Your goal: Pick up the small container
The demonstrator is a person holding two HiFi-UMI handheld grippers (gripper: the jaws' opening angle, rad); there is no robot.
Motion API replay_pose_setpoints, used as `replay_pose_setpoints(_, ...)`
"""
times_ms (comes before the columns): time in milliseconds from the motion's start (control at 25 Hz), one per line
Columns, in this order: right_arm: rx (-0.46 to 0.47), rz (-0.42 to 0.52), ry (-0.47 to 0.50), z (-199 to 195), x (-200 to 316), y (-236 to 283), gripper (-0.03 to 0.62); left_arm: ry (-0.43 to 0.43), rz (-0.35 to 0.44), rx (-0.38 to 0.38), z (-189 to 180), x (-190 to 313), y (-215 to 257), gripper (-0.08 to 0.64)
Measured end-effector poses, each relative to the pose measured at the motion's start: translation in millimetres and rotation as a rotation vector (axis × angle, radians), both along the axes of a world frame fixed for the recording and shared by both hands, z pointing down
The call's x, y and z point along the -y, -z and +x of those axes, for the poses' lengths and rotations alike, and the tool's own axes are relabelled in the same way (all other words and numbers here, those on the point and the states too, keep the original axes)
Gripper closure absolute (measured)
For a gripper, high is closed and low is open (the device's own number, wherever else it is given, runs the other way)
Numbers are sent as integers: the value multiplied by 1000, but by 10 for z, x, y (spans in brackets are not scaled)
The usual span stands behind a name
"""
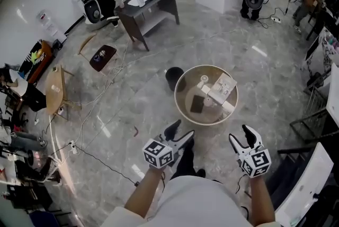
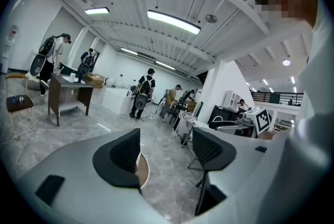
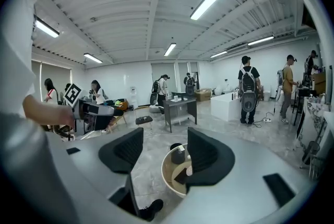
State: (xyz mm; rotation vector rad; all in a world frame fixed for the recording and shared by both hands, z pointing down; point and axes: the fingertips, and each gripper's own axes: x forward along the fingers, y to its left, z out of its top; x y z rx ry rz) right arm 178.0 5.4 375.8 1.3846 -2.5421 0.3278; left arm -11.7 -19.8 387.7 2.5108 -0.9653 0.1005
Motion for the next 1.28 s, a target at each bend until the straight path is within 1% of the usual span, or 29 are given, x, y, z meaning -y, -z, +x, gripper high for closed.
replay_pose_setpoints(280,-1,-34,-35,-121,696,-145,314,-56,-27,-13,-40,761,-174,241)
replay_pose_setpoints(560,0,-72,-73,-271,1500,-290,316,-129,-52,14,-90,1549,-332,238)
replay_pose_setpoints(760,-4,-101,-96,-319,1959,-463,318,-176,-81,23,-101,2048,-555,238)
replay_pose_setpoints(1000,-22,-139,-120,-381,2284,-746,317,-228,-111,22,-91,2359,-893,238)
replay_pose_setpoints(1280,-27,-188,-110,-394,2521,-965,318,-239,-173,33,-30,2552,-1180,238)
